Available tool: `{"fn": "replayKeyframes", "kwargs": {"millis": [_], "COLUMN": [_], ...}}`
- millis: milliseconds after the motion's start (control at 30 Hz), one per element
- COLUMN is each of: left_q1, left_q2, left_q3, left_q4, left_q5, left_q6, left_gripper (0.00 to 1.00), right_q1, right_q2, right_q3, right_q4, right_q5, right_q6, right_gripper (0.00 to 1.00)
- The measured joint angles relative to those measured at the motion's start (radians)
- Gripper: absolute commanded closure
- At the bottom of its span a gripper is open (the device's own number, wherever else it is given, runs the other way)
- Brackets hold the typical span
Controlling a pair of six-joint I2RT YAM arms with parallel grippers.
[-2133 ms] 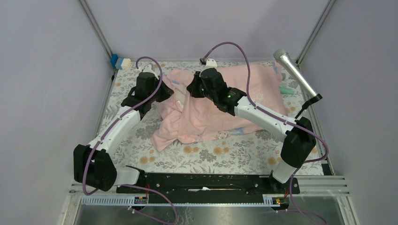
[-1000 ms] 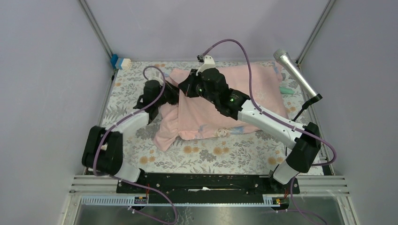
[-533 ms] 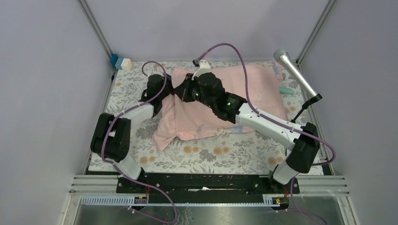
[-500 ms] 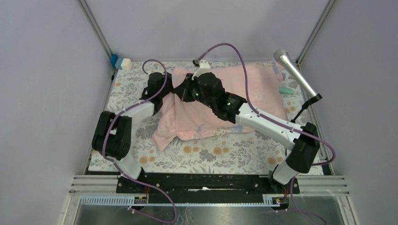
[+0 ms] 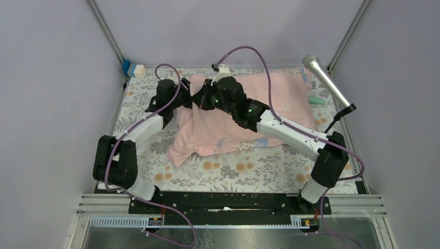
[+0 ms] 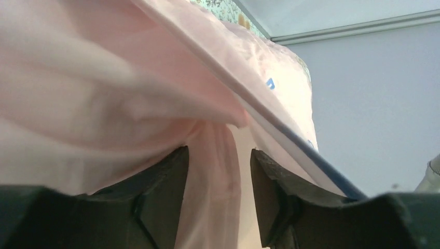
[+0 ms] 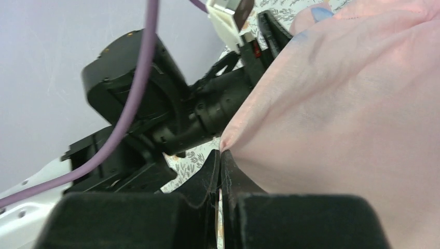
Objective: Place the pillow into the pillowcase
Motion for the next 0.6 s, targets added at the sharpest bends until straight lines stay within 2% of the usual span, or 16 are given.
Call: {"fn": "replayKeyframes", "kwargs": {"millis": [300,433,600], "left_q1": [0.024,0.024,0.038], "left_q2": [-0.159,-0.267,-0.401], "left_q3": [0.013,-0.005,-0.001], "left_q4": [-0.261,-0.376,-0.54], "left_q5": [-0.03,-0.112,-0.284], "left_q6": [0.129,0.171,0.226], "left_gripper": [0.43,0.44,0.47], "right_q1": [-0.017,-0.023,-0.028], "right_q2": [0.0,0.008,0.082], "right_q3": [0.003,0.014,0.088], "right_q4": [0.014,0.017,0.018], "right_q5": [-0.023,-0.042,-0.072], "right_q6": [0.006,0.006,0.009], "right_gripper": [1.0,1.0,1.0]}}
